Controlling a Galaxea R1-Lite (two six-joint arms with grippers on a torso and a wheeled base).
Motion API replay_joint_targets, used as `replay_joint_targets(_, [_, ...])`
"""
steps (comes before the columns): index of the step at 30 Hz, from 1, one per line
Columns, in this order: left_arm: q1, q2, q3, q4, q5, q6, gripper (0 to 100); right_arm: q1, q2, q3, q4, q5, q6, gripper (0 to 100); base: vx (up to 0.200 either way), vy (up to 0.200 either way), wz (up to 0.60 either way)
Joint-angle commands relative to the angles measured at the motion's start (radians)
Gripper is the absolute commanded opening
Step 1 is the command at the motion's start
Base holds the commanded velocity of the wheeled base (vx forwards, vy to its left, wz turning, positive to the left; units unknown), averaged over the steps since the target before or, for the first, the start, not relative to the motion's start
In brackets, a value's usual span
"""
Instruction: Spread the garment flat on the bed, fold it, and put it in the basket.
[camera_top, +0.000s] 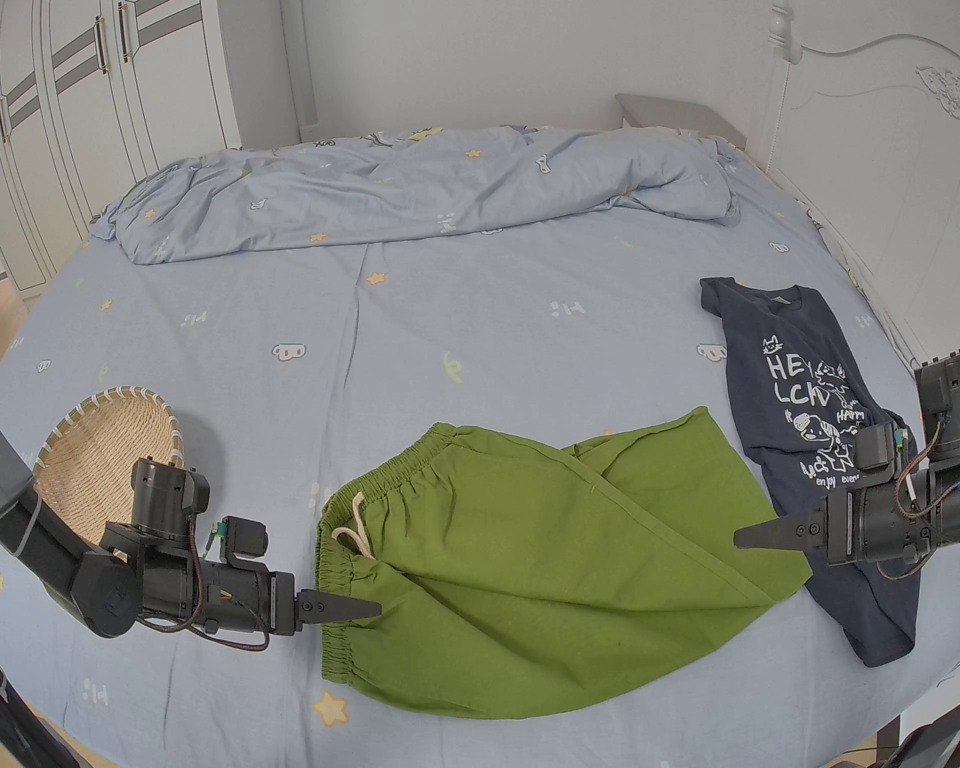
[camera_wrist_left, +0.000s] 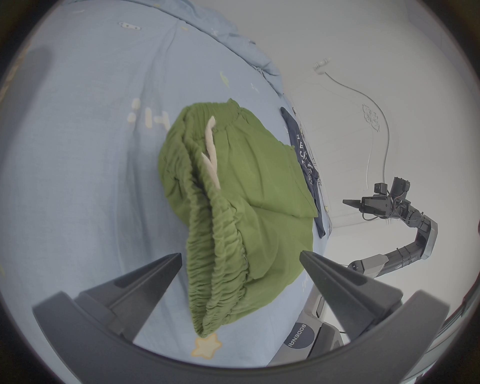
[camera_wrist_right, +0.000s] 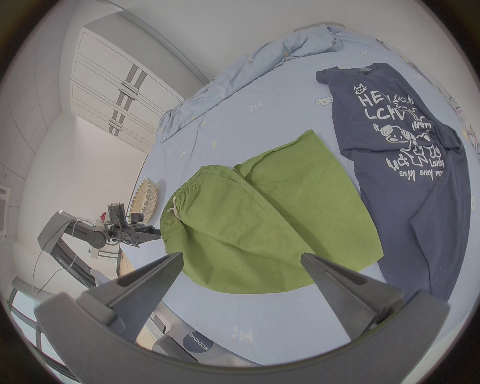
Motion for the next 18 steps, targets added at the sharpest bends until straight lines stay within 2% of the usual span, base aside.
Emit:
replay_joint_targets(1, [-0.021, 0.014, 0.006, 0.001, -0.01, -0.006, 100, -0.005, 0.001, 0.009, 0.0, 0.001, -0.008, 100, 0.0, 0.0, 0.0])
replay_joint_targets(5, [-0.037, 0.013, 0.022, 0.001, -0.062, -0.03, 100, -0.004, -0.001, 0.015, 0.0, 0.001, -0.009, 100, 0.0, 0.0, 0.0])
replay_joint_targets(12, [-0.05, 0.033, 0.022, -0.001, -0.063, -0.03, 100, -0.004, -0.004, 0.012, 0.0, 0.001, -0.011, 100, 0.0, 0.0, 0.0])
replay_joint_targets(18, [-0.047, 0.039, 0.083, -0.001, -0.059, -0.023, 100, -0.002, -0.005, 0.012, 0.0, 0.001, -0.011, 100, 0.0, 0.0, 0.0])
